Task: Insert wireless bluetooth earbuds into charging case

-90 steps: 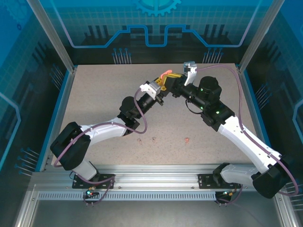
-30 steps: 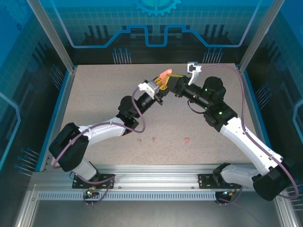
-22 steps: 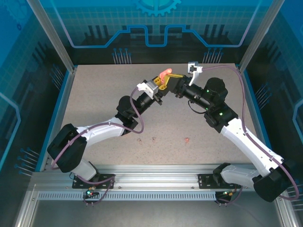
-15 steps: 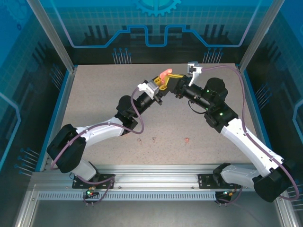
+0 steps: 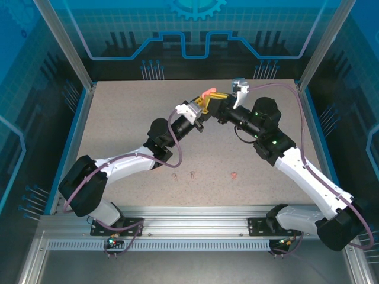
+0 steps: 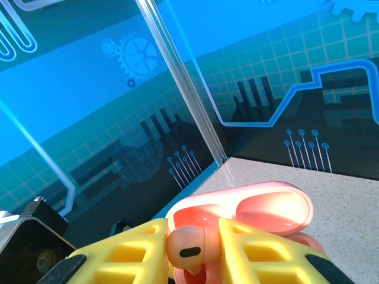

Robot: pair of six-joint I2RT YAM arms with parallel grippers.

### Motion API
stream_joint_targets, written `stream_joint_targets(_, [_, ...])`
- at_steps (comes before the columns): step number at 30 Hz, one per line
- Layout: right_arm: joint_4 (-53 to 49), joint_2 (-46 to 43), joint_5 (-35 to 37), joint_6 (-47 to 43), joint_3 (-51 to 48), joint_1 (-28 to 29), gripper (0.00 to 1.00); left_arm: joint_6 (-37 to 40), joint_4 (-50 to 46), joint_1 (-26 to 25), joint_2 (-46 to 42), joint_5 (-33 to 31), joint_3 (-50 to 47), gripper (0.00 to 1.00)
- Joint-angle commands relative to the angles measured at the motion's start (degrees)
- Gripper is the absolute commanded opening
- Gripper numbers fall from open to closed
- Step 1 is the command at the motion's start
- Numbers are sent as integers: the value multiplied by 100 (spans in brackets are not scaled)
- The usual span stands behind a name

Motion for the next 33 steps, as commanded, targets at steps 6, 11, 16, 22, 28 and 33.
stream_joint_targets(6, [-485, 64, 206, -334, -148, 191, 25, 26, 283, -375, -225, 694, 254, 0])
stream_joint_targets(11, [-537, 8, 300, -313, -205, 185, 25, 3, 283, -377, -227, 674, 265, 0])
stream_joint_targets(16, [-598, 42, 351, -279, -155, 178, 27, -14, 260, -375, -241, 670, 263, 0])
stream_joint_targets(22, [-773, 104, 512, -121, 46, 167, 44, -61, 240, -378, -260, 687, 262, 0])
stream_joint_targets(28, [-865, 179, 591, 158, 237, 75, 51, -124, 221, -377, -270, 687, 245, 0])
stream_joint_targets(33, [-1008, 236, 595, 343, 491, -17, 56, -175, 224, -380, -292, 679, 201, 0])
